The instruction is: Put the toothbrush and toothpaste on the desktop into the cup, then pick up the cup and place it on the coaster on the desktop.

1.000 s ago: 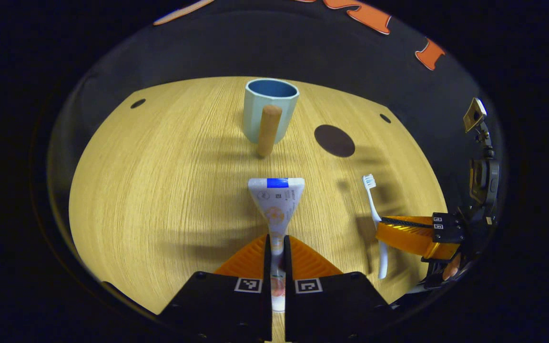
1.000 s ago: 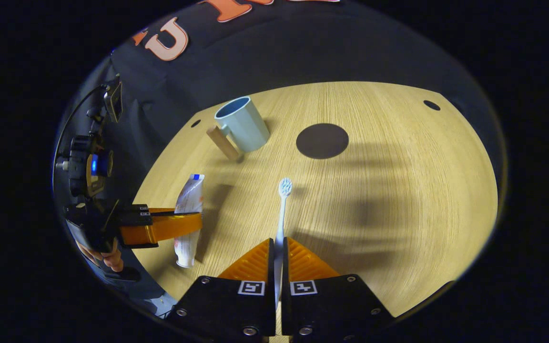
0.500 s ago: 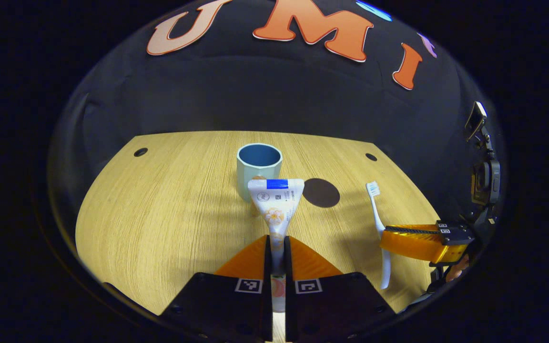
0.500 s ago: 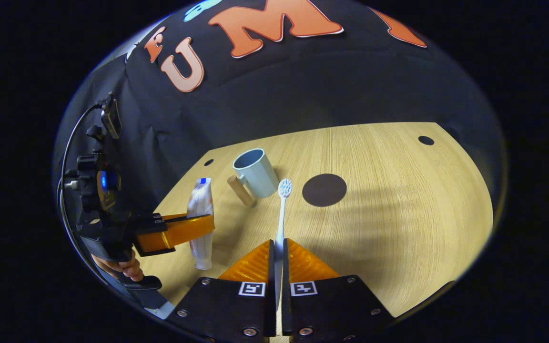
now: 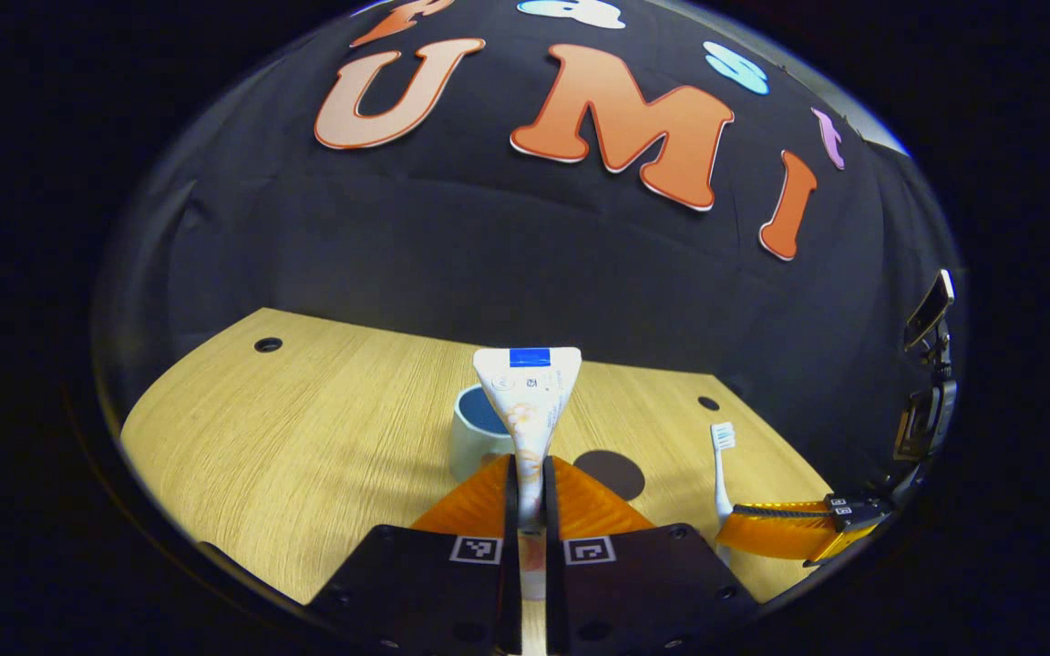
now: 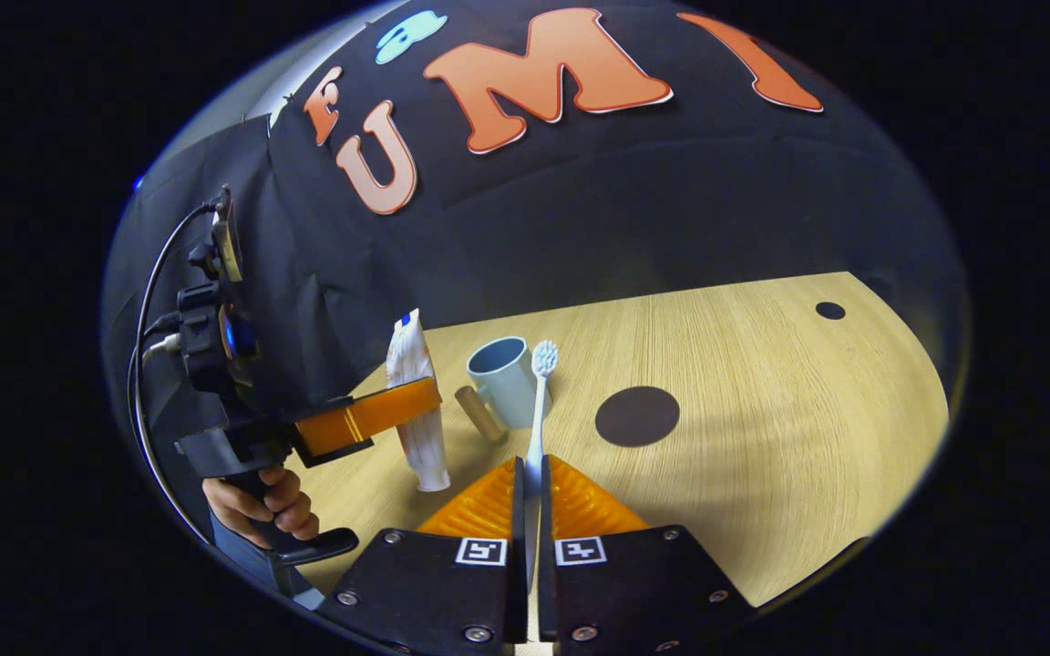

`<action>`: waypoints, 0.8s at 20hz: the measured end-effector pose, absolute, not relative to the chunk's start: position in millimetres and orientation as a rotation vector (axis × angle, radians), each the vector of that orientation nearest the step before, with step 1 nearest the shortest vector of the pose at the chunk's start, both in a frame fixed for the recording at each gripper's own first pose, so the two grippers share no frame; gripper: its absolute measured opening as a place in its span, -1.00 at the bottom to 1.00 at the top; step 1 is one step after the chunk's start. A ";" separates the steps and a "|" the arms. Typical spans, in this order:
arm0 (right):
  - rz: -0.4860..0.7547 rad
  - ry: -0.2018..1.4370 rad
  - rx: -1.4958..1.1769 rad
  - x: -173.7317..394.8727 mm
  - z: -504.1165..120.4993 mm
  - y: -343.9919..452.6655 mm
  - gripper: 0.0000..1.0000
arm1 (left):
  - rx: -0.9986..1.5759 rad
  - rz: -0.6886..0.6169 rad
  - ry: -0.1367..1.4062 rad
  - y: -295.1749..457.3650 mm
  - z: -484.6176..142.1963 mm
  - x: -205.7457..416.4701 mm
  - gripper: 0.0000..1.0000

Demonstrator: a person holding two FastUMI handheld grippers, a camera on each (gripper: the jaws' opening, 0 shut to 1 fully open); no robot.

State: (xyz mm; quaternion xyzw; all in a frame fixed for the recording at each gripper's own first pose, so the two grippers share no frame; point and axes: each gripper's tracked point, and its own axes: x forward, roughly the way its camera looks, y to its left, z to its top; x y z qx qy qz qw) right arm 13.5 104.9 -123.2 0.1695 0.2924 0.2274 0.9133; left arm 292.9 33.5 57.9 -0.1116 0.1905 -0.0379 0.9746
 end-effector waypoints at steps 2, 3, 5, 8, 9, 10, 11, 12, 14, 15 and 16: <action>0.472 0.556 0.372 14.1 -116.1 100.6 -0.90 | -0.223 -0.047 0.294 42.8 80.2 307.3 -0.80; 0.468 0.537 0.380 13.6 -113.2 98.6 -0.90 | -0.225 -0.032 0.252 45.7 88.1 317.7 -0.80; 0.455 0.490 0.393 15.6 -106.1 89.7 -0.90 | -0.234 -0.012 0.176 51.2 104.4 330.7 -0.80; 0.439 0.436 0.406 30.0 -98.4 76.7 -0.90 | -0.240 0.019 0.075 64.4 120.4 347.6 -0.80; 0.443 0.427 0.414 35.8 -95.2 75.0 -0.90 | -0.240 0.027 0.051 67.6 124.9 353.8 -0.81; 0.438 0.413 0.425 41.7 -92.9 72.3 -0.90 | -0.249 0.029 0.029 71.8 130.9 362.2 -0.81; 0.427 0.405 0.427 46.0 -93.1 68.0 -0.91 | -0.256 0.031 0.016 73.9 130.3 369.8 -0.81; 0.419 0.392 0.426 49.5 -93.7 64.4 -0.90 | -0.256 0.033 0.000 75.6 132.9 377.7 -0.81; 0.415 0.370 0.425 54.1 -92.2 60.5 -0.90 | -0.247 0.045 -0.028 80.4 134.8 390.7 -0.81; 0.415 0.360 0.423 55.8 -91.1 60.7 -0.90 | -0.247 0.043 -0.037 81.0 133.7 396.9 -0.81; 0.416 0.347 0.418 58.6 -90.0 60.2 -0.90 | -0.254 0.042 -0.045 79.9 131.2 403.5 -0.81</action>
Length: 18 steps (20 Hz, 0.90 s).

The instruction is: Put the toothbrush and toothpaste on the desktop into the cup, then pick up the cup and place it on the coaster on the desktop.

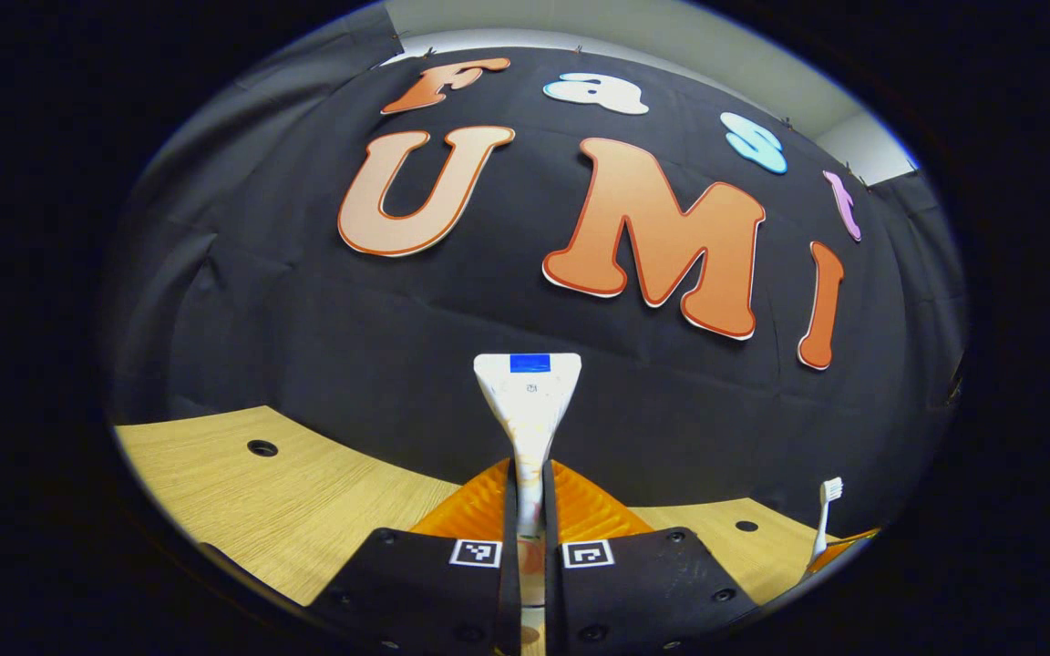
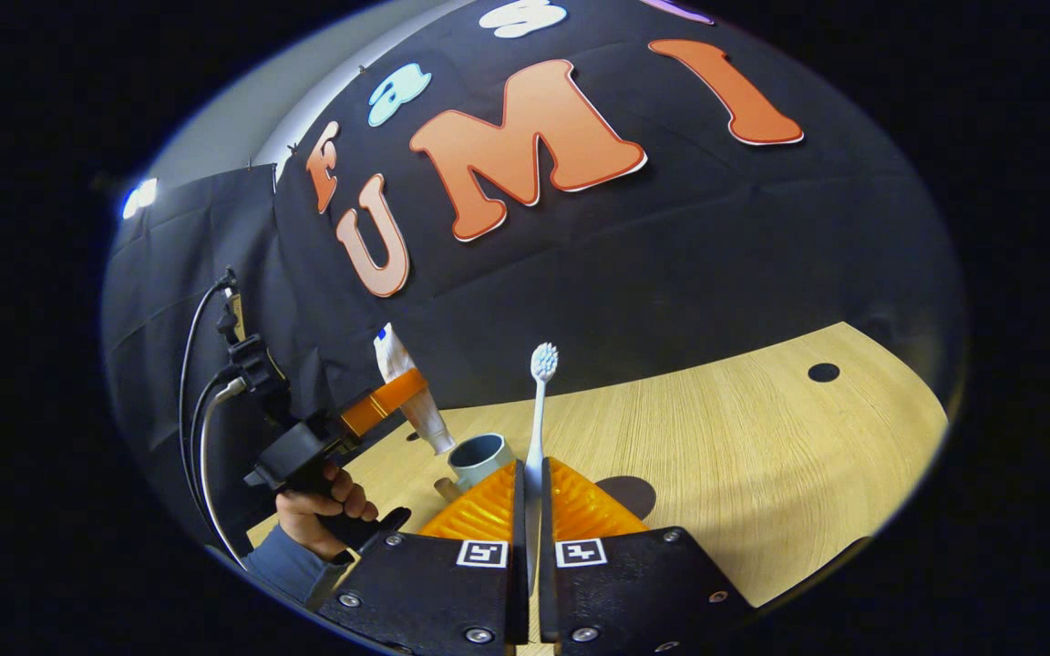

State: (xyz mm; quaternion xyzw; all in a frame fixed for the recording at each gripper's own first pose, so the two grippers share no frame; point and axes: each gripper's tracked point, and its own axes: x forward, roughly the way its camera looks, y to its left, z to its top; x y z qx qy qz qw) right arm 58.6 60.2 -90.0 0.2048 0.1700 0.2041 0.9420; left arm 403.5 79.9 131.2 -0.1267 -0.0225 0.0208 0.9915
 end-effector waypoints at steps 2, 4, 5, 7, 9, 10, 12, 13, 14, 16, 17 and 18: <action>0.415 0.332 0.404 63.7 -89.3 61.5 -0.90 | -0.252 0.046 -0.032 80.5 116.4 414.8 -0.81; 0.416 0.328 0.403 67.9 -90.1 62.5 -0.90 | -0.260 0.049 -0.001 81.4 98.8 422.0 -0.81; 0.418 0.326 0.404 70.1 -91.2 64.1 -0.90 | -0.270 0.047 0.011 81.2 91.5 425.1 -0.81; 0.415 0.319 0.410 73.5 -91.0 64.6 -0.90 | -0.283 0.052 0.034 82.7 78.9 427.3 -0.81; 0.410 0.315 0.415 77.2 -91.3 65.3 -0.91 | -0.284 0.055 0.063 83.1 68.5 425.7 -0.81; 0.404 0.313 0.415 78.8 -90.1 64.6 -0.91 | -0.284 0.061 0.079 82.3 61.8 423.8 -0.80; 0.398 0.299 0.393 80.5 -86.4 62.7 -0.91 | -0.289 0.064 0.113 82.0 53.2 423.4 -0.77; 0.392 0.291 0.379 81.0 -83.3 59.4 -0.90 | -0.294 0.065 0.124 82.5 51.3 421.7 -0.74; 0.391 0.282 0.374 81.5 -78.5 56.5 -0.90 | -0.299 0.065 0.130 84.4 51.5 418.0 -0.74; 0.392 0.261 0.378 82.1 -68.7 55.3 -0.91 | -0.316 0.044 0.166 79.1 41.0 407.5 -0.67; 0.388 0.251 0.378 81.5 -65.0 54.2 -0.91 | -0.312 0.042 0.182 77.2 37.2 403.2 -0.63; 0.391 0.243 0.376 80.3 -62.2 54.5 -0.91 | -0.303 0.045 0.198 74.6 32.2 400.5 -0.57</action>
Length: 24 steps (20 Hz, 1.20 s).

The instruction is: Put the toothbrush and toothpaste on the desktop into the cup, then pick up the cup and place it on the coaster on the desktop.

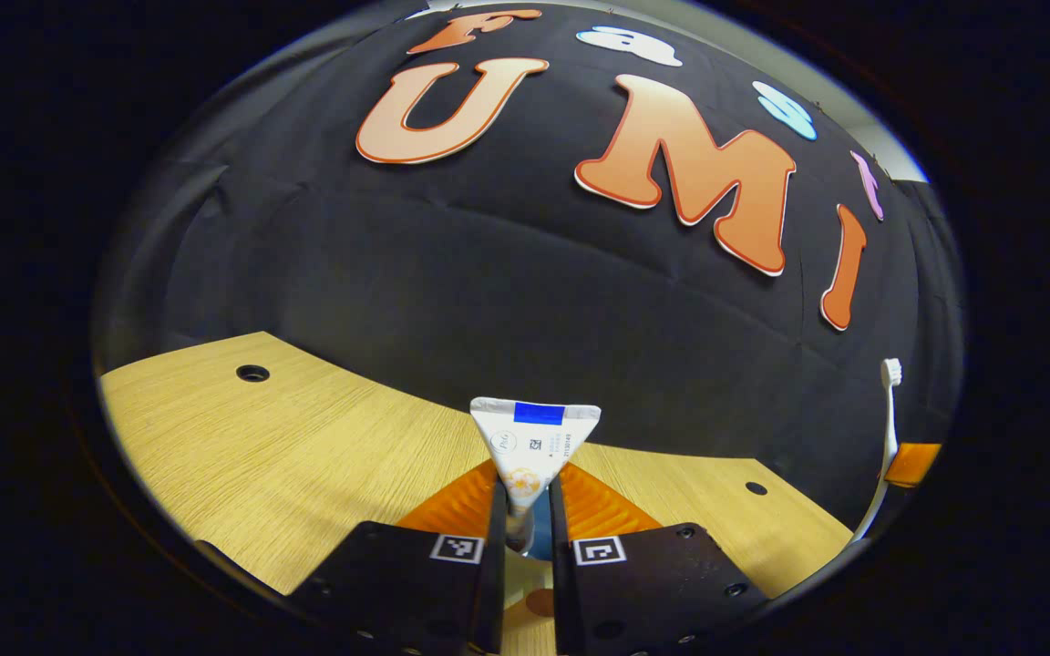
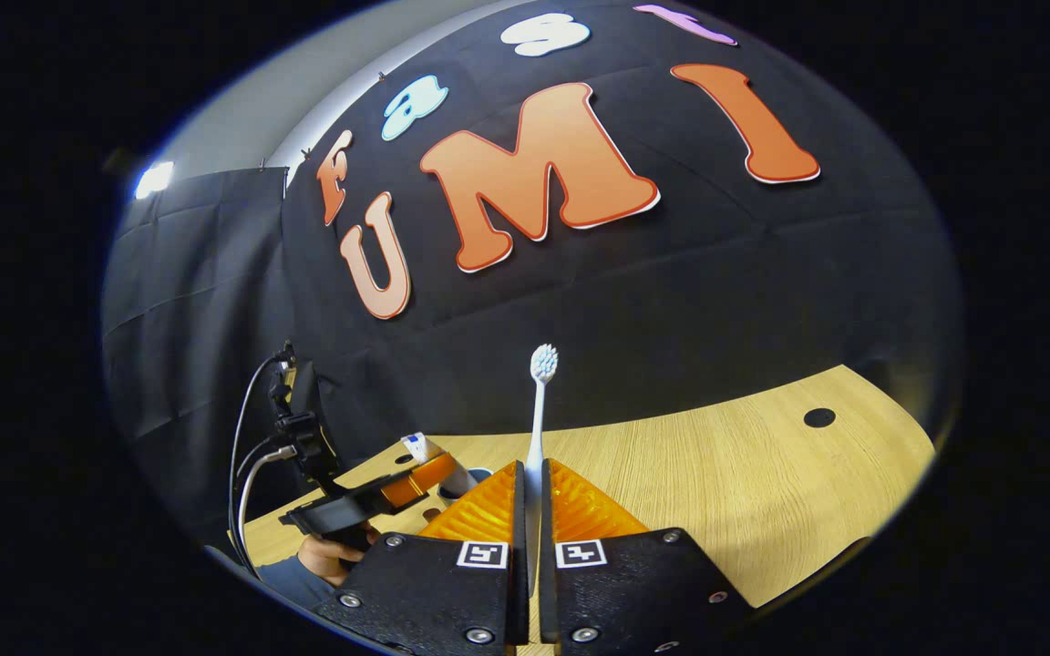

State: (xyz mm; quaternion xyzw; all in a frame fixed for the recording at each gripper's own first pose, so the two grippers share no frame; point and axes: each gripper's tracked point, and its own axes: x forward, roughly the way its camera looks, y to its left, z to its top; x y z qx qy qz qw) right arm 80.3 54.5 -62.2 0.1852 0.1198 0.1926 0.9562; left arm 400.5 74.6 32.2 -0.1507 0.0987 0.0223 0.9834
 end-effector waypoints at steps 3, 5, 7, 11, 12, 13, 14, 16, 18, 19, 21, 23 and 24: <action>0.398 0.228 0.366 79.3 -56.9 58.1 -0.91 | -0.292 0.006 0.225 65.8 36.2 390.6 -0.29; 0.402 0.217 0.360 79.1 -53.7 63.3 -0.90 | -0.240 0.003 0.203 61.5 46.6 379.2 0.24; 0.412 0.193 0.374 80.7 -46.3 70.1 -0.91 | -0.192 0.016 0.172 63.3 62.2 367.1 0.60; 0.408 0.111 0.366 90.8 -32.0 80.0 -0.90 | -0.171 0.045 0.129 74.4 79.0 338.1 0.94; 0.412 0.091 0.368 93.3 -29.0 83.7 -0.90 | -0.157 0.060 0.125 77.3 77.2 331.2 0.95; 0.414 0.073 0.371 95.7 -26.6 88.0 -0.90 | -0.137 0.069 0.126 80.6 77.9 324.8 0.96; 0.417 0.060 0.376 99.3 -24.6 91.4 -0.90 | -0.119 0.081 0.127 83.3 77.3 318.0 0.96; 0.416 0.025 0.396 105.7 -19.4 97.8 -0.91 | -0.099 0.088 0.127 86.4 76.8 306.0 0.95; 0.405 -0.004 0.420 114.2 -16.9 103.8 -0.91 | -0.097 0.079 0.146 87.5 71.3 297.0 0.95; 0.397 -0.016 0.426 119.3 -18.4 106.2 -0.91 | -0.092 0.085 0.151 89.3 68.5 292.5 0.96; 0.395 -0.040 0.429 127.2 -20.8 117.6 -0.90 | -0.098 0.089 0.159 95.3 66.0 287.2 0.96; 0.398 -0.061 0.424 133.8 -22.6 128.9 -0.90 | -0.113 0.088 0.167 97.3 63.0 280.4 0.96; 0.398 -0.074 0.428 137.8 -22.2 134.4 -0.91 | -0.115 0.093 0.167 101.1 62.0 278.2 0.96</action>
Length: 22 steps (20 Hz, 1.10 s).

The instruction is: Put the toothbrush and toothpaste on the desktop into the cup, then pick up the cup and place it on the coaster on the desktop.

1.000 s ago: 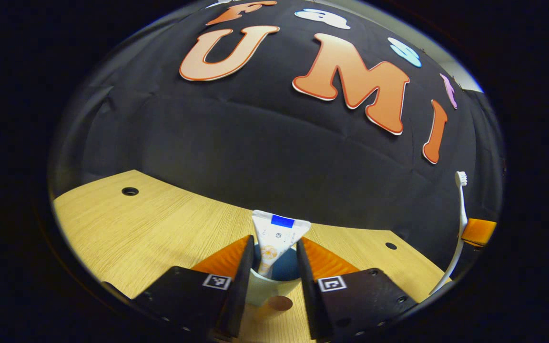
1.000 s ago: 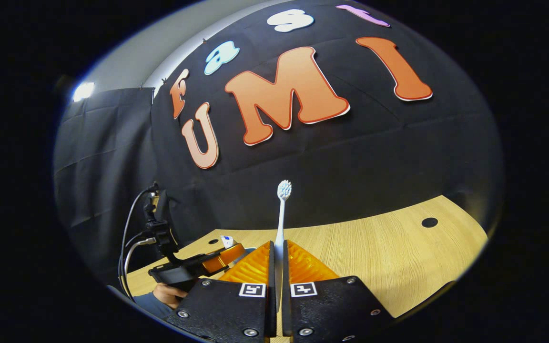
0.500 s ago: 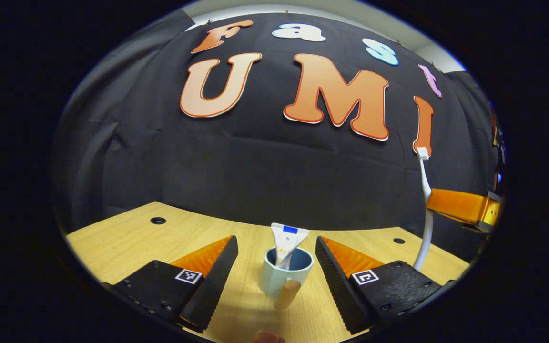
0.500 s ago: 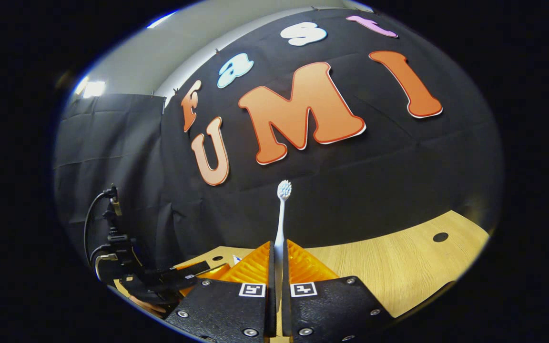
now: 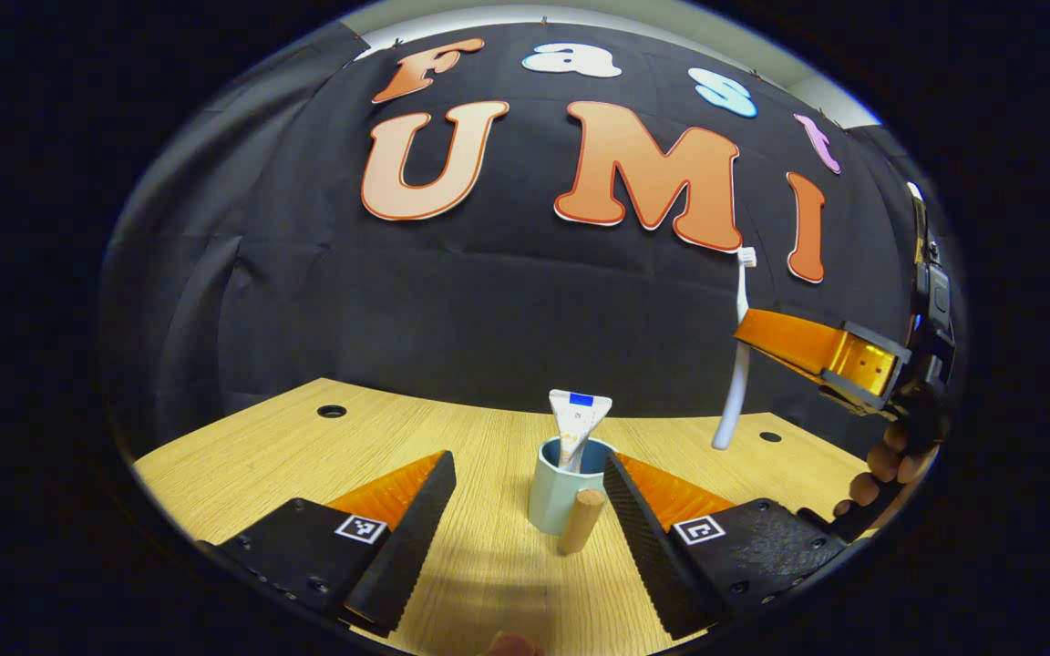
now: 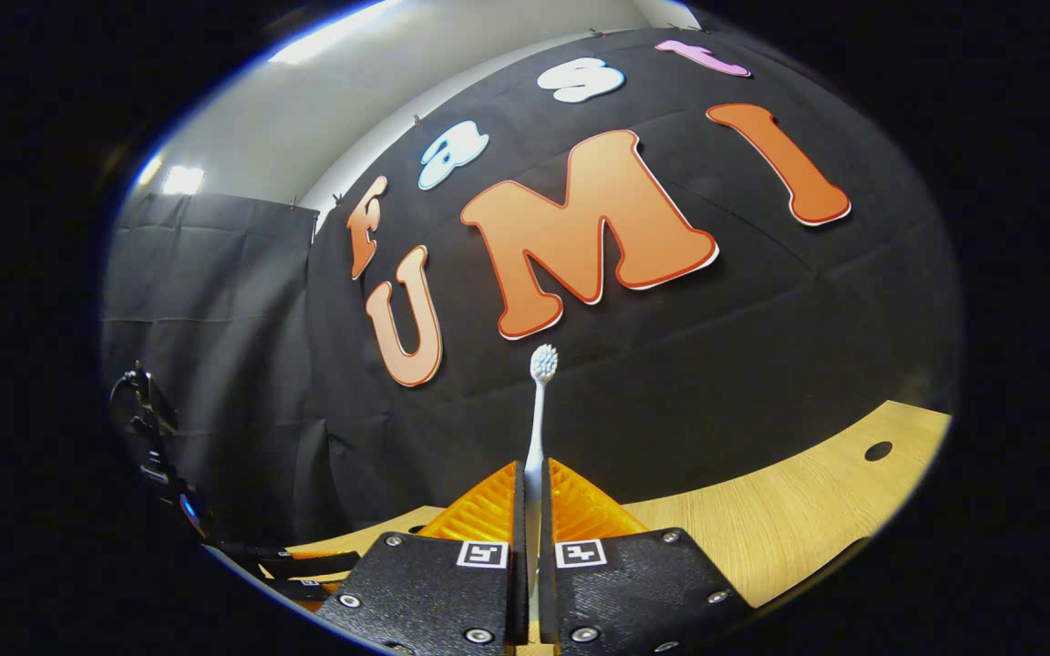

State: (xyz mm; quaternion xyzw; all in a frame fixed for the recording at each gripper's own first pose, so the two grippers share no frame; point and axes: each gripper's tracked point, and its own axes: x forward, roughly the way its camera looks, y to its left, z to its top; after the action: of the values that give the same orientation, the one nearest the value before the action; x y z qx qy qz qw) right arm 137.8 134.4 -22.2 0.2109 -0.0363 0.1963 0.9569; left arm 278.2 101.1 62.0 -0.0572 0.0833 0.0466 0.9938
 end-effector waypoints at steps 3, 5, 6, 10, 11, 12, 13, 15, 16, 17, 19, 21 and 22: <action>0.407 -0.078 0.448 152.9 -27.5 152.8 -0.91 | -0.103 0.109 0.171 111.6 58.4 271.8 0.96; 0.406 -0.075 0.452 163.8 -30.6 163.4 -0.90 | -0.100 0.119 0.176 118.7 55.7 268.2 0.96; 0.408 -0.080 0.456 167.6 -31.2 167.8 -0.90 | -0.100 0.125 0.175 122.8 55.4 266.4 0.96; 0.403 -0.082 0.454 185.5 -37.3 185.2 -0.91 | -0.104 0.141 0.183 135.5 50.2 260.5 0.96; 0.401 -0.077 0.456 189.0 -41.6 188.6 -0.91 | -0.108 0.141 0.189 137.4 47.9 259.8 0.96; 0.400 -0.073 0.456 190.6 -45.3 190.9 -0.91 | -0.112 0.145 0.197 139.2 43.4 259.0 0.96; 0.396 -0.070 0.453 192.9 -50.6 193.4 -0.91 | -0.116 0.146 0.203 141.5 40.6 259.1 0.96; 0.385 -0.062 0.437 198.3 -60.8 196.2 -0.91 | -0.121 0.149 0.215 143.1 34.2 258.6 0.96; 0.383 -0.061 0.429 199.9 -64.1 197.7 -0.91 | -0.122 0.151 0.220 144.8 32.1 257.1 0.96; 0.381 -0.055 0.421 201.3 -69.2 199.8 -0.91 | -0.122 0.153 0.226 145.3 29.5 258.5 0.96; 0.386 -0.033 0.410 201.7 -79.5 204.1 -0.91 | -0.124 0.158 0.236 146.9 24.1 259.4 0.96; 0.404 -0.002 0.397 197.3 -88.7 208.7 -0.89 | -0.127 0.155 0.243 145.9 23.5 258.7 0.96; 0.408 0.014 0.386 195.3 -93.0 210.2 -0.87 | -0.129 0.153 0.246 144.4 23.5 258.6 0.96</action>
State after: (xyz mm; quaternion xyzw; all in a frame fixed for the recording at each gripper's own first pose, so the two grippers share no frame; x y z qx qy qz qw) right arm 195.3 210.2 -93.0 0.1906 0.0069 0.2012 0.9608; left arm 258.6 144.4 23.5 -0.0642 0.1225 0.0760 0.9875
